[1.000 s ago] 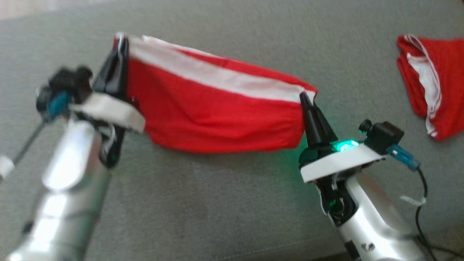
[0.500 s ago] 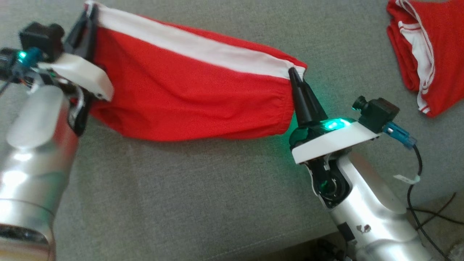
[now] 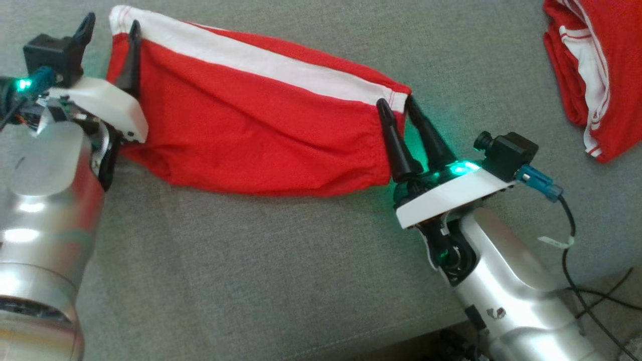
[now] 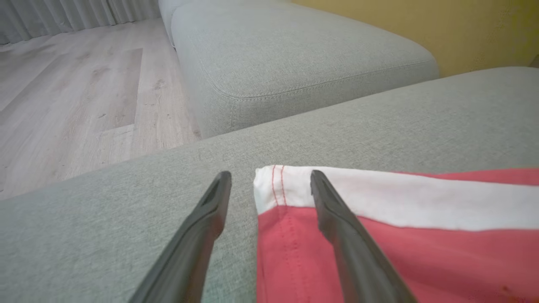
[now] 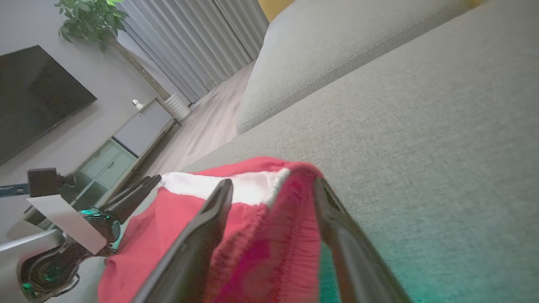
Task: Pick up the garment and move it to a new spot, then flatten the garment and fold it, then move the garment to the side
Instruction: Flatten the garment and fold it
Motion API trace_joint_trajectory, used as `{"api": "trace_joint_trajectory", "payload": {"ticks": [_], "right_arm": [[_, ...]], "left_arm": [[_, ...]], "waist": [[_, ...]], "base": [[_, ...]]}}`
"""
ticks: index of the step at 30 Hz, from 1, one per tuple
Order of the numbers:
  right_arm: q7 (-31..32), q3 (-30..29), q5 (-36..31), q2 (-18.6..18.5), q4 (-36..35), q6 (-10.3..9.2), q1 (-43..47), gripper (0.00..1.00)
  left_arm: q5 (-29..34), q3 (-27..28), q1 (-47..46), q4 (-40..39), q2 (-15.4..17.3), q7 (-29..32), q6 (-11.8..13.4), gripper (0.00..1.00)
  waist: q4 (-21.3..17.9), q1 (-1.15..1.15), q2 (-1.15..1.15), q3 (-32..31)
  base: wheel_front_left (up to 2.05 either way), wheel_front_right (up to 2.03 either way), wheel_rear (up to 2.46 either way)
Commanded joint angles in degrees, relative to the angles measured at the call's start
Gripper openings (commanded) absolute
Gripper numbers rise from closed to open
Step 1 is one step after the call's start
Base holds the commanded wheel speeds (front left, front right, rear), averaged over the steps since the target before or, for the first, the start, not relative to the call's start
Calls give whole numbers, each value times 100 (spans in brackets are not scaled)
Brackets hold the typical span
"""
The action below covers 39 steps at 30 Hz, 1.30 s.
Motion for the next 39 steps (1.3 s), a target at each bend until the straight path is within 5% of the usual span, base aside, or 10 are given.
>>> {"api": "trace_joint_trajectory", "payload": {"ticks": [1,19,31,32,33,39], "right_arm": [[-37,-33,-190,84,-86,19,11,100],[-37,-1801,-2252,84,-232,19,1079,100],[-37,-1988,-2370,84,-245,19,1319,100],[-37,-1992,-2358,84,-234,19,1337,100],[-37,-1992,-2357,84,-227,19,1346,100],[-37,-2034,-2487,84,-207,19,1410,100]], "left_arm": [[-71,111,-64,-51,144,-120,-15,100],[-508,686,1416,-254,-355,-295,77,100],[-483,746,1730,247,-458,-283,163,100],[-499,695,1753,406,-514,-216,125,31],[-515,678,1764,475,-542,-185,107,0],[-561,771,1853,433,-624,-280,197,0]], "waist": [[43,0,0,-89],[259,0,0,-790],[167,0,0,-879],[167,0,0,-907],[173,0,0,-927],[311,0,0,-1200]], "base": [[0,0,0],[0,0,0],[0,0,0],[0,0,0],[0,0,0],[0,0,0]]}}
